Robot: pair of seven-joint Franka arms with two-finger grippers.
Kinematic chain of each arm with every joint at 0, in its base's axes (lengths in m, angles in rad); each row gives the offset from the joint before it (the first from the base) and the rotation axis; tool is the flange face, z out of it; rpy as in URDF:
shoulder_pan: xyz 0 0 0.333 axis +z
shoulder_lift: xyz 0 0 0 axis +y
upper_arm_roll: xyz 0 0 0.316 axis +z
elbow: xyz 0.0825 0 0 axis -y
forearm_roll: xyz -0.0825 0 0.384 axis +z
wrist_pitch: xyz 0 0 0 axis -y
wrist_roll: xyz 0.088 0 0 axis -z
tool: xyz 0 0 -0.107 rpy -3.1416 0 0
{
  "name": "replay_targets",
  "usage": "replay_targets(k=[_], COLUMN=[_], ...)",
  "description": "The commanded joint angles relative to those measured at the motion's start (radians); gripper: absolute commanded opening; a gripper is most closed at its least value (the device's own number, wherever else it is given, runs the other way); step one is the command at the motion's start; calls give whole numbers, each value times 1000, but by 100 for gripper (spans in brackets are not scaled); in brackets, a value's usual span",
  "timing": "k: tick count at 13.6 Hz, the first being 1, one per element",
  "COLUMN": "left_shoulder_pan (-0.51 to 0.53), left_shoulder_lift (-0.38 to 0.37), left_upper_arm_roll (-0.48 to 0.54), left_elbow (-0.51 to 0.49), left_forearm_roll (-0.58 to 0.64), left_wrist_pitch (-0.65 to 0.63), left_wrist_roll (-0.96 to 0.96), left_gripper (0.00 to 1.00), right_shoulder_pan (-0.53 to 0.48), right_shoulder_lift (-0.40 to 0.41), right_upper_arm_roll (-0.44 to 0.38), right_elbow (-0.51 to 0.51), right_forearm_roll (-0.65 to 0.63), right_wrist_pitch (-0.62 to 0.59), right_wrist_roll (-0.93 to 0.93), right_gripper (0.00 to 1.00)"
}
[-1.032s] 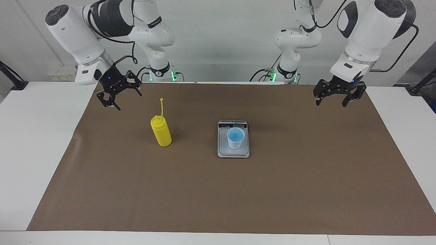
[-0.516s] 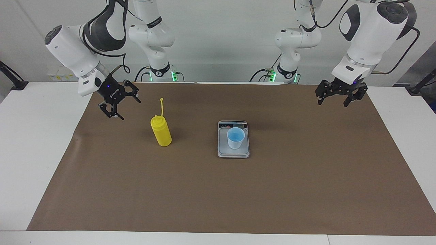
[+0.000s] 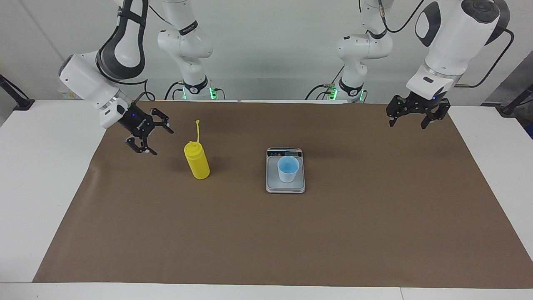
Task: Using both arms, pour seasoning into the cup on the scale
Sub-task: 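Reach the right gripper to the yellow bottle and grasp it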
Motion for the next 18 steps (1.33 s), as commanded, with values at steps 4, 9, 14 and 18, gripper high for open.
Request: replay_targets(k=[4,9,14,18], left_shoulder_pan=[14,19,21,21], left_shoulder_lift=[-35,-34,-35,-38], left_upper_arm_roll=[-5,-5,-4,-4], left_elbow=[-35,-28,-34,-43], left_forearm_roll=[-13,-28,-27,-25], left_wrist_pitch=[-9,-39,-14,-8], left_wrist_roll=[17,24,24,21], left_gripper=[100,100,100,100], right_shoulder_pan=[36,166,179,223], right_shoulder_lift=[-16,-19,-11,1], right_upper_arm_roll=[5,6,6,8], right_elbow=[-126,-176,-169,-168], right_forearm_roll=[121,150,176,237], right_wrist_pitch=[107,227,270,338], right_wrist_roll=[-131,-82,-67,-64], right_gripper=[100,100,100,100])
